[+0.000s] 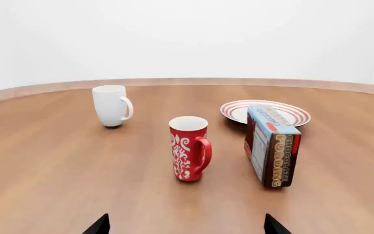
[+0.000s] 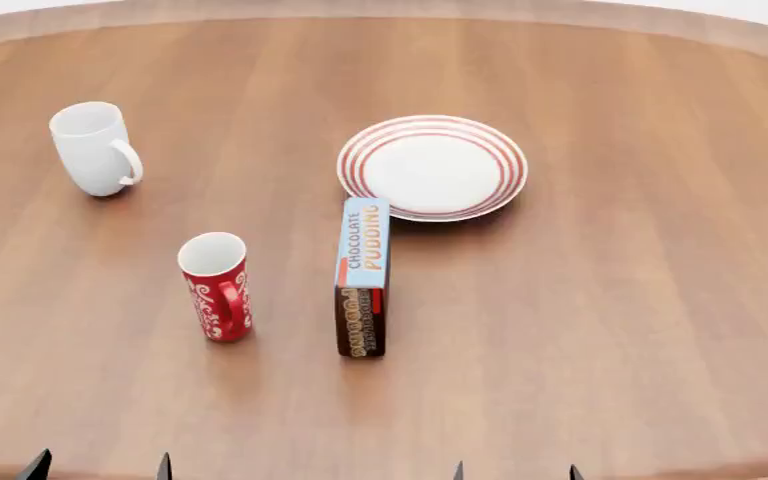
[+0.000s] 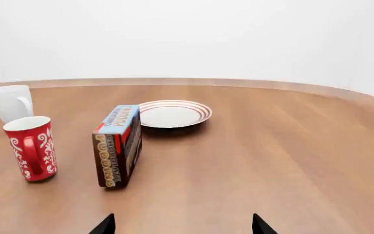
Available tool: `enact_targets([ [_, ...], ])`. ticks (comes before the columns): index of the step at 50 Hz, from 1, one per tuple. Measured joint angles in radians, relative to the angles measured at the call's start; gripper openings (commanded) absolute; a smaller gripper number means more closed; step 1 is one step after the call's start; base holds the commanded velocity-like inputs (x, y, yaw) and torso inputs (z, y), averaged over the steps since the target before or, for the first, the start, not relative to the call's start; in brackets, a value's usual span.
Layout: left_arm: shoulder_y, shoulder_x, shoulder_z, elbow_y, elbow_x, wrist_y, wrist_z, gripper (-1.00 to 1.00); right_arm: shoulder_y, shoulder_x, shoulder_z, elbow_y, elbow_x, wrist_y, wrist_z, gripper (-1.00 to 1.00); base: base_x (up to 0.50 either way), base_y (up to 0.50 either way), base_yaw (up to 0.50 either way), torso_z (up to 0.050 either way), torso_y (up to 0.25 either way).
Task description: Pick up the red mug and put it on the plate
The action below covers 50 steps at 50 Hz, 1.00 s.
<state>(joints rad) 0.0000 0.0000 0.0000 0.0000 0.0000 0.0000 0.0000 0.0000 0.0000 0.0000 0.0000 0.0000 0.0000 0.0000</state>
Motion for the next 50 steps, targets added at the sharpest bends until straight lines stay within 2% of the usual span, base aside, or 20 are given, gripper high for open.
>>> enact_targets([
  [25, -0.002, -0.047, 0.055, -0.012, -0.058, 0.033, -0.053, 1.00, 0.006, 0.050, -0.059, 0.003, 0.059, 0.008, 0.055, 1.00, 0.00, 0.00, 0.00, 0.000, 0.000],
  [50, -0.019, -0.087, 0.111, -0.114, -0.062, 0.300, -0.065, 1.00, 0.006, 0.085, -0.099, 0.003, 0.098, 0.004, 0.089, 1.00, 0.00, 0.00, 0.00, 0.000, 0.000],
])
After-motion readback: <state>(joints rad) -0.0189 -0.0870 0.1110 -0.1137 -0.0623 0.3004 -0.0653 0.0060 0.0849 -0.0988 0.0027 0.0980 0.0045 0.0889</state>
